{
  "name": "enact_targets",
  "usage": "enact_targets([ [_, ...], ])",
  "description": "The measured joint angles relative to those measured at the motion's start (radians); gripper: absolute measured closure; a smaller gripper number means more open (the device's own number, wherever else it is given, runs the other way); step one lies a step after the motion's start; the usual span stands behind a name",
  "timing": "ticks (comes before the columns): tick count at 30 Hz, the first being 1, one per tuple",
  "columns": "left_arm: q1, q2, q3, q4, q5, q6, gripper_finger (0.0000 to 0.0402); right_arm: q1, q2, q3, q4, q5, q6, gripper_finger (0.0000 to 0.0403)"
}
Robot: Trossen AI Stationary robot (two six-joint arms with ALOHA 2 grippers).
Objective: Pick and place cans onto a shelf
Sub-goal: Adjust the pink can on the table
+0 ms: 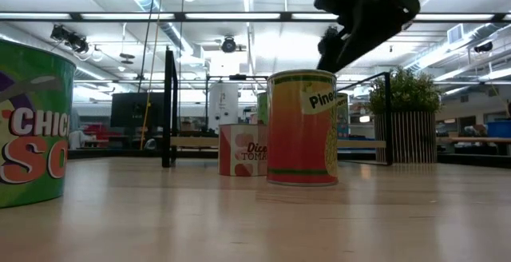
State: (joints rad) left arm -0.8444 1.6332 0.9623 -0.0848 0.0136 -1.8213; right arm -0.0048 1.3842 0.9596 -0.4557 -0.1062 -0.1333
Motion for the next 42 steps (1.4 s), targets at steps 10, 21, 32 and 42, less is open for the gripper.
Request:
enact_targets([
  [10,0.024,0.031,0.021,-0.104,0.007,0.039,0.0164,-0.004,0.16,0.199,-0.061,-0.011,0.027,0.0004],
  [21,0.027,0.001,0.022,-0.099,-0.151,0.046,0.0231,0.003,0.347,0.446,-0.139,-0.019,-0.012,0.0004],
  [32,0.027,0.001,0.193,-0.419,-0.172,0.103,0.0272,0.005,0.328,0.575,-0.243,0.02,-0.046,0.0004],
  [42,0.006,0.002,0.222,-0.493,-0.163,0.045,0.0147,0.005,0.272,0.574,-0.348,0.088,-0.045,0.0004],
])
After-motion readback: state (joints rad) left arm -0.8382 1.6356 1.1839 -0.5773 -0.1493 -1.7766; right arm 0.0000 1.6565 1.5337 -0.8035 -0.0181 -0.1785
